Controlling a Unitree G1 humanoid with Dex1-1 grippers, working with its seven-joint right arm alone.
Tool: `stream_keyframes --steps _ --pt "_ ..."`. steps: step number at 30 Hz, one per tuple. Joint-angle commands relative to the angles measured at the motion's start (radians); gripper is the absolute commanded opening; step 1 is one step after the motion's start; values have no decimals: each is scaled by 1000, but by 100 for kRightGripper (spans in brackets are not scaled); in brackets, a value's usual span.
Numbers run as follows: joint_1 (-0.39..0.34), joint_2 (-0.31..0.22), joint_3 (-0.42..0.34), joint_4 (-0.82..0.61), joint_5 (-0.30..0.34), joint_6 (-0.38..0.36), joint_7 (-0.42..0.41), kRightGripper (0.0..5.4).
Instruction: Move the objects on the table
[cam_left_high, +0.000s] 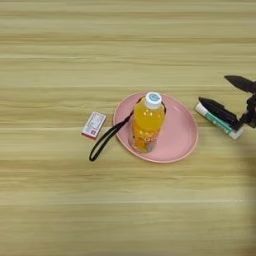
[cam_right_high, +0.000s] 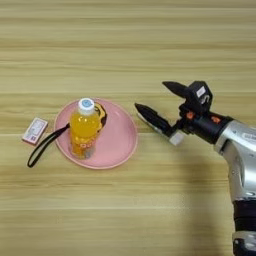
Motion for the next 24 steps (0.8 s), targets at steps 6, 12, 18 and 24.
stream_keyframes --steps 6,12,18,24 --pt "-105 -91 -6 208 -50 -153 29 539" --pt "-129 -111 7 306 -78 -210 50 539" --pt "-163 -107 27 434 -115 -262 44 539" --pt "-184 -92 51 526 -144 -311 45 539"
